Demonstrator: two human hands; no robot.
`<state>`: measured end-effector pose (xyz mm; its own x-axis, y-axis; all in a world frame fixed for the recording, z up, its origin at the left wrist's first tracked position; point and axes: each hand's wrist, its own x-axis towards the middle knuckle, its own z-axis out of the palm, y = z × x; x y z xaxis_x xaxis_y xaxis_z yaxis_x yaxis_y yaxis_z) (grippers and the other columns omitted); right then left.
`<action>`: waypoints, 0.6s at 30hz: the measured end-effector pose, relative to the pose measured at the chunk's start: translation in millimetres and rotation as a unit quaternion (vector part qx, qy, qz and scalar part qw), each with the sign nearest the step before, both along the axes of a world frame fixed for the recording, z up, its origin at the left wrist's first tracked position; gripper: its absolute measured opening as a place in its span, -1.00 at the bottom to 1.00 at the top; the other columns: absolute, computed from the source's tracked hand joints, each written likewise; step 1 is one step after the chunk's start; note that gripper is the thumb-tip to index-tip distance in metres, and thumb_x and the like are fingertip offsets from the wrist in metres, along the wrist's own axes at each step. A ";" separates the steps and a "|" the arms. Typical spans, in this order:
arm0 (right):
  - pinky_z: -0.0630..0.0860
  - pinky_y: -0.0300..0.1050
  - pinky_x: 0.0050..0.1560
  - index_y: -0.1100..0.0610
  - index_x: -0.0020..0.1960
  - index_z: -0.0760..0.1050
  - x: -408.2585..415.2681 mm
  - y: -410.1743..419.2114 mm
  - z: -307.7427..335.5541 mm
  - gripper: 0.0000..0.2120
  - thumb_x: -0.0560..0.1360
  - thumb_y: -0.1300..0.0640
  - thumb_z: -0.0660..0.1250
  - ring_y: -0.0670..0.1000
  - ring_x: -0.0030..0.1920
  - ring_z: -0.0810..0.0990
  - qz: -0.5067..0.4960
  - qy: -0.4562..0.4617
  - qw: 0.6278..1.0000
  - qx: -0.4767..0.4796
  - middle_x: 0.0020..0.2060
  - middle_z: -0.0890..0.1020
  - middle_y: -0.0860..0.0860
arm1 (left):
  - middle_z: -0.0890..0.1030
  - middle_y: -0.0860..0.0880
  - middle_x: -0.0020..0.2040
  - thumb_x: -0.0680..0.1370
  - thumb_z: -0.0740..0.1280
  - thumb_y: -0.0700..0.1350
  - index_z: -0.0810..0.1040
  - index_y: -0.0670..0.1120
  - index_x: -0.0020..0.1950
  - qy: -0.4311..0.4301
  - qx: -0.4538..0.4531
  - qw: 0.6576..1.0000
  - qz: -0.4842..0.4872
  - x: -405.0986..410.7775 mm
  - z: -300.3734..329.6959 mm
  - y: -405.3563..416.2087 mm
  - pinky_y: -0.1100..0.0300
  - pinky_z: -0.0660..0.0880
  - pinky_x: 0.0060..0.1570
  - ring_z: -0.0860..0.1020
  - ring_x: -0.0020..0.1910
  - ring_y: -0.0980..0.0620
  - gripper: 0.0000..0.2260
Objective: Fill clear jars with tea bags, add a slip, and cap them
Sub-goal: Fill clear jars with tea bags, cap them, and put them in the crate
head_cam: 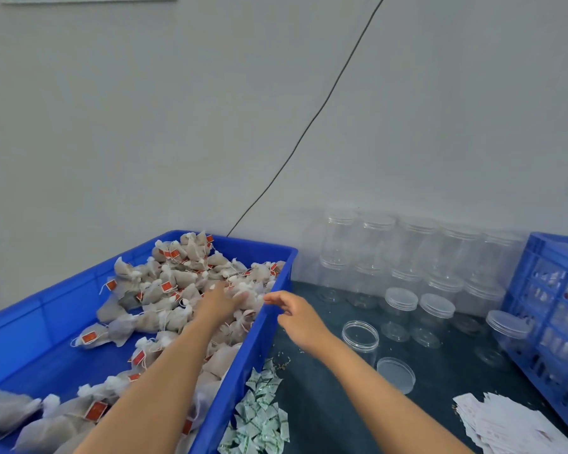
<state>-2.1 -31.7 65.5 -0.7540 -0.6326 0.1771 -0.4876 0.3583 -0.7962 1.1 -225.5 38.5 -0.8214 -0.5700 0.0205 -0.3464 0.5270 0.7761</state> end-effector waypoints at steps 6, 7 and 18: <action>0.25 -0.30 0.31 0.07 0.32 0.46 -8.9 -14.9 -13.9 -0.44 0.44 0.47 0.07 -0.10 0.39 0.33 -0.016 0.020 0.999 0.029 0.36 0.44 -0.08 | 0.57 -0.06 0.02 0.48 0.42 -0.02 0.52 -0.05 0.08 -0.045 0.031 0.996 -0.071 -14.6 0.1 9.8 0.00 0.44 0.16 0.48 0.16 -0.12 -0.77; 0.24 -0.28 0.33 0.07 0.31 0.48 -10.5 -15.2 -14.8 -0.43 0.43 0.48 0.07 -0.10 0.40 0.33 -0.019 0.032 0.999 0.035 0.35 0.45 -0.09 | 0.58 -0.05 0.01 0.47 0.43 -0.05 0.53 -0.03 0.06 -0.036 0.039 0.996 -0.070 -15.6 -1.1 8.4 0.00 0.44 0.17 0.49 0.15 -0.11 -0.79; 0.31 -0.27 0.23 0.03 0.29 0.49 -12.8 -16.8 -7.9 -0.46 0.45 0.44 0.08 -0.07 0.38 0.36 -0.016 0.063 0.994 0.086 0.34 0.46 -0.13 | 0.60 -0.09 0.03 0.48 0.45 -0.02 0.48 -0.12 0.29 0.119 0.010 0.988 0.094 -9.1 1.5 -13.2 0.08 0.52 -0.11 0.55 -0.06 -0.03 -0.57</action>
<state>-15.0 -48.5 57.5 -0.7533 -0.6374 0.1620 -0.5650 0.5012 -0.6555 -8.0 -238.7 40.0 -0.6744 -0.7140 0.1881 -0.2426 0.4549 0.8569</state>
